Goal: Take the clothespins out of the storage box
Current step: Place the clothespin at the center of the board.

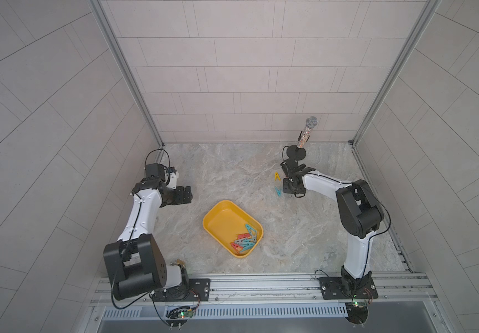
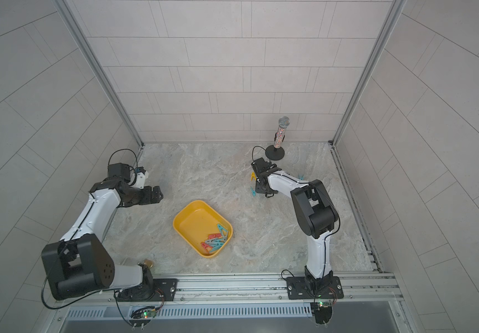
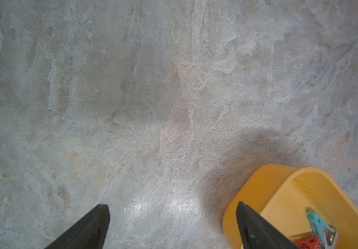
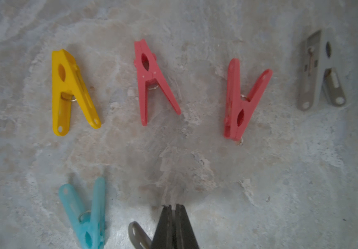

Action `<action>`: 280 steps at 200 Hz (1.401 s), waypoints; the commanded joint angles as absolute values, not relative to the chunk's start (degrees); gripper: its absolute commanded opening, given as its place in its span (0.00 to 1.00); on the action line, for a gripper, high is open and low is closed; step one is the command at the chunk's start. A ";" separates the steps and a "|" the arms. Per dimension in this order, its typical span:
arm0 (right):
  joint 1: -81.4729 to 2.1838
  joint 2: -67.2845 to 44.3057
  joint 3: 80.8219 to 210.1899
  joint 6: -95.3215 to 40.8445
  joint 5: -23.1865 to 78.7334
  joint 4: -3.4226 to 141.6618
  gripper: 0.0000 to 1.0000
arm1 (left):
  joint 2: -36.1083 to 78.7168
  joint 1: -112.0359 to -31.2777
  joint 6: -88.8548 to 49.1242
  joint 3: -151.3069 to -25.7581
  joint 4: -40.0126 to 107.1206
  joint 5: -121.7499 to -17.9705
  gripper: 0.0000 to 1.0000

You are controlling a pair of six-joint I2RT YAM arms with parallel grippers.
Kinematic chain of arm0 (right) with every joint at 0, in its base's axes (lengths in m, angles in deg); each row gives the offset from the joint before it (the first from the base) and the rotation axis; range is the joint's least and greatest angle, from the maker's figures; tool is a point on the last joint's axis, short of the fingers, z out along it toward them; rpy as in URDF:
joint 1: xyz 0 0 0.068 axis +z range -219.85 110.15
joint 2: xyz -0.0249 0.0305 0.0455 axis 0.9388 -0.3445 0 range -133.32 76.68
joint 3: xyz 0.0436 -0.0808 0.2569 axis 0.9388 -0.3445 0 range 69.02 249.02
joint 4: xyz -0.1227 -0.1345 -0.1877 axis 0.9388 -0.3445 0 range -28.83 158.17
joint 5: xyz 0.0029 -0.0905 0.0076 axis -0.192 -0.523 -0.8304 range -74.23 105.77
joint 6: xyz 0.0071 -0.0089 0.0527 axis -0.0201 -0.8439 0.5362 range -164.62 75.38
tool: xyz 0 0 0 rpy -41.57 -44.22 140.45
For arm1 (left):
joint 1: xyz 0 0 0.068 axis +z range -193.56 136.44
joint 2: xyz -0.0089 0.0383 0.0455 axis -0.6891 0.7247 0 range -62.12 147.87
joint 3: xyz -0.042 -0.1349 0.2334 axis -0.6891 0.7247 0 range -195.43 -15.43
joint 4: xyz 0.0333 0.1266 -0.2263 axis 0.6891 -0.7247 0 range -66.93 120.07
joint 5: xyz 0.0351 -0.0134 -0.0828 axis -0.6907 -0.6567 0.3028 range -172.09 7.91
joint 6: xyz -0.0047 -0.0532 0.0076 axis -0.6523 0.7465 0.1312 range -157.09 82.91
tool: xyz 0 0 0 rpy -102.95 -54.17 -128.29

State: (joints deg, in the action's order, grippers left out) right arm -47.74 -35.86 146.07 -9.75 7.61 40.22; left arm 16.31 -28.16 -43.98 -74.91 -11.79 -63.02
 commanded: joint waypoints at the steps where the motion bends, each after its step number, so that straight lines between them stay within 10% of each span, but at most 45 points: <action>1: -48.19 -37.19 147.64 -8.49 5.17 38.20 0.00 | 16.45 -27.66 -43.86 -75.98 -12.11 -63.06 1.00; 280: -48.93 -32.40 149.18 -9.01 9.61 37.42 0.22 | 16.33 -27.65 -43.81 -75.98 -12.12 -62.67 1.00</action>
